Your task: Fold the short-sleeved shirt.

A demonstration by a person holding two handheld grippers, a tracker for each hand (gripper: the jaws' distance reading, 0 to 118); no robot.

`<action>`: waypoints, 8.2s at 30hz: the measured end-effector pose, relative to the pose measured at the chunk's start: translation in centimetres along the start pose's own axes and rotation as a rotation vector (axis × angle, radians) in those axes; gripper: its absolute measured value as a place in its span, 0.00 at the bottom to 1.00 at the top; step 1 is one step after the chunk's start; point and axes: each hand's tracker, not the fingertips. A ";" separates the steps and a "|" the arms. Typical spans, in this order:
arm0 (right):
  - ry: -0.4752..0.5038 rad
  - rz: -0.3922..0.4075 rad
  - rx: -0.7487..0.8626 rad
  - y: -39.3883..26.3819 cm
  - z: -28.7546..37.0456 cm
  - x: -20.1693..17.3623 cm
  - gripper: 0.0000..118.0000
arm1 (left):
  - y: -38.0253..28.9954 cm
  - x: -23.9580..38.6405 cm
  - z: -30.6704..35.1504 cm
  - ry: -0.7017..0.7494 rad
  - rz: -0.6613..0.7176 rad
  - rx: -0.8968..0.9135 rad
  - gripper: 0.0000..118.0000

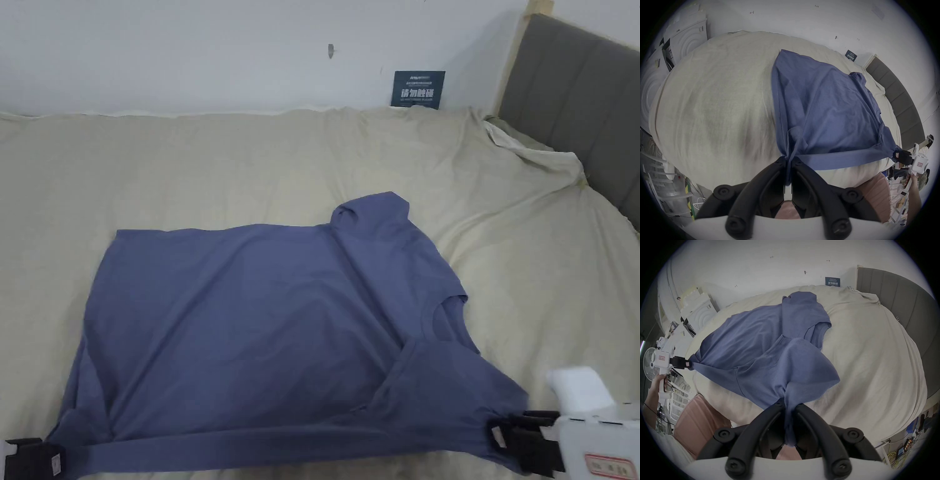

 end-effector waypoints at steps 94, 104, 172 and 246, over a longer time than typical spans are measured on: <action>0.056 -0.207 0.239 6.0 -3.1 -3.2 0.00 | 16.5 -0.4 -12.9 0.198 -0.109 -0.234 0.16; -0.043 -0.106 0.150 12.2 -3.8 1.7 0.00 | 18.2 1.0 -11.2 0.201 -0.199 -0.168 0.06; -0.295 -0.230 -0.303 1.9 -0.4 10.0 0.79 | 1.3 -8.6 -2.3 0.119 0.006 -0.135 0.86; -0.124 -0.222 -0.271 30.6 -20.7 9.2 0.87 | 25.7 1.3 -16.1 0.112 -0.239 -0.214 0.05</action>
